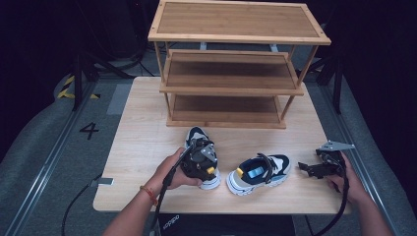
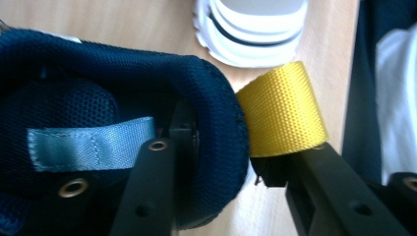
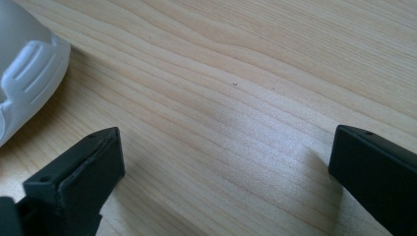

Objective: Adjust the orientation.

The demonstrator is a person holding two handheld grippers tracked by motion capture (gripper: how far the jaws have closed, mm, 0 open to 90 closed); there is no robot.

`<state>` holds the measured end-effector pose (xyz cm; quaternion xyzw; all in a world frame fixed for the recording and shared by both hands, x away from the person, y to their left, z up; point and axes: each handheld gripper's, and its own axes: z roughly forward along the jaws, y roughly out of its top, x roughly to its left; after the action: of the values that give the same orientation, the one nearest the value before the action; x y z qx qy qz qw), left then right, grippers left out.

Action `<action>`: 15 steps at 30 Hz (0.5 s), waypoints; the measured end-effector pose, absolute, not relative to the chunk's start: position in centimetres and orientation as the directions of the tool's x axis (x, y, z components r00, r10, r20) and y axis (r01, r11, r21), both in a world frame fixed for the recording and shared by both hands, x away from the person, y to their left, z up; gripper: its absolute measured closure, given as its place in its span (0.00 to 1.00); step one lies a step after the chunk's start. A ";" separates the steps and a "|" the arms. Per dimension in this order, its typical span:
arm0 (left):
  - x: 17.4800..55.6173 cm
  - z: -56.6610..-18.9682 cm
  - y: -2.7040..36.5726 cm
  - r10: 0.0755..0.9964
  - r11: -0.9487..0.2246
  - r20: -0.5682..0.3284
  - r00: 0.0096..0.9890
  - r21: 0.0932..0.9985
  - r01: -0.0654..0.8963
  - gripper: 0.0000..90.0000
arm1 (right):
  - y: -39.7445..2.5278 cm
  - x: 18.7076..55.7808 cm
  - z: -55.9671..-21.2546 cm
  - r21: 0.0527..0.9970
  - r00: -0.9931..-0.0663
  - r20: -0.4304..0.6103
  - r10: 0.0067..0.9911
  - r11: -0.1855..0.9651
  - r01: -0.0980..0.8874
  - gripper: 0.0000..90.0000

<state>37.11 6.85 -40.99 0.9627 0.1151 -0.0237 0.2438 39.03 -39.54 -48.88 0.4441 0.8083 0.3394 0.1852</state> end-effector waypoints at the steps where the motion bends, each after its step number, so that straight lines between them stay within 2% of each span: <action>1: 37.1 -41.0 6.7 0.198 -0.863 -0.108 0.974 0.452 0.225 0.78 | -39.5 39.0 -48.9 0.713 -0.537 0.002 0.844 0.375 0.592 0.01; 10: 37.2 -40.5 6.3 0.130 -0.907 -0.116 0.985 0.387 0.166 0.81 | -39.5 39.0 -48.9 0.713 -0.537 0.002 0.843 0.375 0.592 0.01; 12: 37.3 -40.4 6.3 0.133 -0.900 -0.135 0.982 0.399 0.177 0.81 | -39.6 39.0 -48.9 0.713 -0.541 0.002 0.841 0.378 0.591 0.01; 15: 37.6 -39.9 6.3 0.102 -0.910 -0.120 0.988 0.389 0.141 0.81 | -39.6 39.0 -48.9 0.713 -0.541 0.002 0.841 0.378 0.590 0.01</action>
<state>37.56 6.29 -39.93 0.9761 0.0622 -0.0486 0.2023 39.04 -39.58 -48.88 0.4420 0.8094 0.3399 0.1842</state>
